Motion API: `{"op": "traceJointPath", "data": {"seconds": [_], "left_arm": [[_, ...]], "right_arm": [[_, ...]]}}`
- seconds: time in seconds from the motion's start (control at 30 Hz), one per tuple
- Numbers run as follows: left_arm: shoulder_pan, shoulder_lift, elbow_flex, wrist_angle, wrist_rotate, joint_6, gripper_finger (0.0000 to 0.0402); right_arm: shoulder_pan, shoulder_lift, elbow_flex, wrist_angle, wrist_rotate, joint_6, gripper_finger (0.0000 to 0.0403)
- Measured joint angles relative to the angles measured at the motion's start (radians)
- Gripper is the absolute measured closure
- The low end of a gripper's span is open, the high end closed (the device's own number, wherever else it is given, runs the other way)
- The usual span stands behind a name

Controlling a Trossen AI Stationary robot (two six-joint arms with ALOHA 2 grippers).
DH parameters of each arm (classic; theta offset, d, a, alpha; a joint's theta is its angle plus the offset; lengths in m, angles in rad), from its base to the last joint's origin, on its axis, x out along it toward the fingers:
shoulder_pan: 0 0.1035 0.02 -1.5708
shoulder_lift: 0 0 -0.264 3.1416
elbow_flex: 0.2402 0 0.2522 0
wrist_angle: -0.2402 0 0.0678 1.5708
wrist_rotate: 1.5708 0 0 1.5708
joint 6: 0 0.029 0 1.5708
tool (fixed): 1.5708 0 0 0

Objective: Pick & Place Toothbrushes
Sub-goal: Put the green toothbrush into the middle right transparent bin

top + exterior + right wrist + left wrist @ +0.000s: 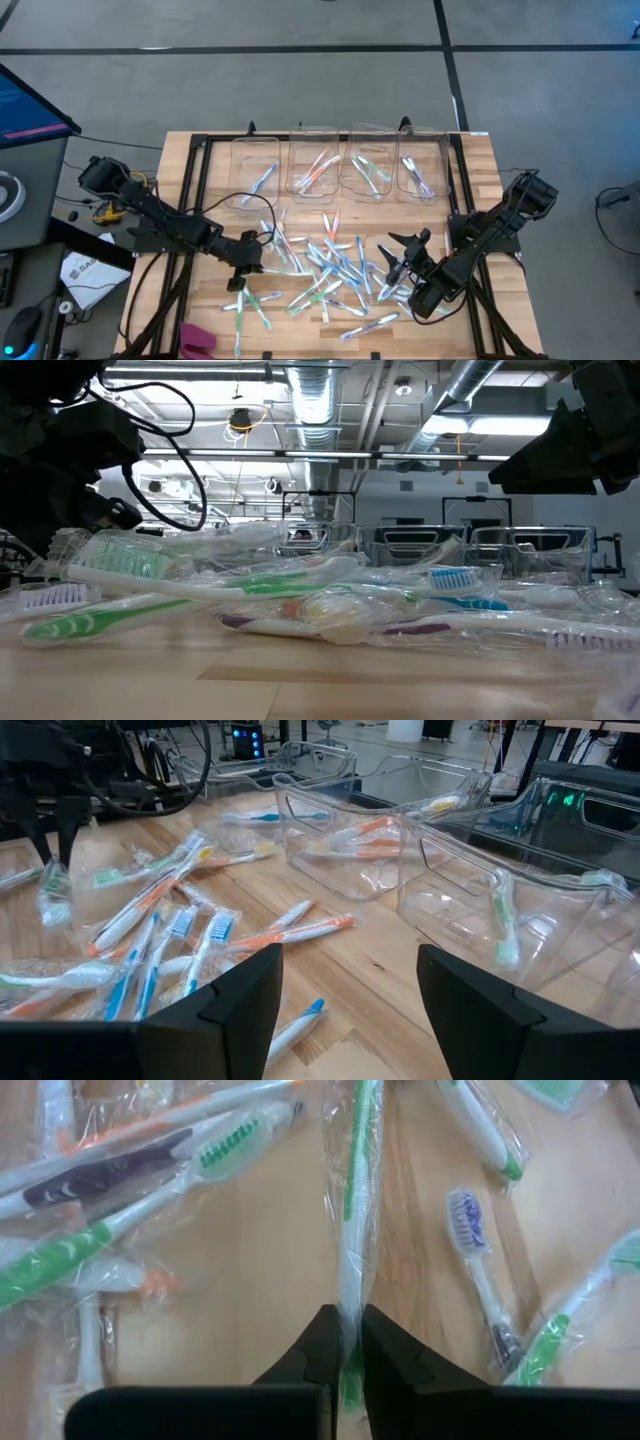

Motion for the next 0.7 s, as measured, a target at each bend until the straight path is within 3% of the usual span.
{"op": "traceJointPath", "data": {"seconds": [0.7], "left_arm": [[-0.002,0.000,0.134,0.009,0.054,0.059,0.0388]], "right_arm": [[0.000,0.000,0.000,0.000,-0.026,0.000,0.0178]]}}
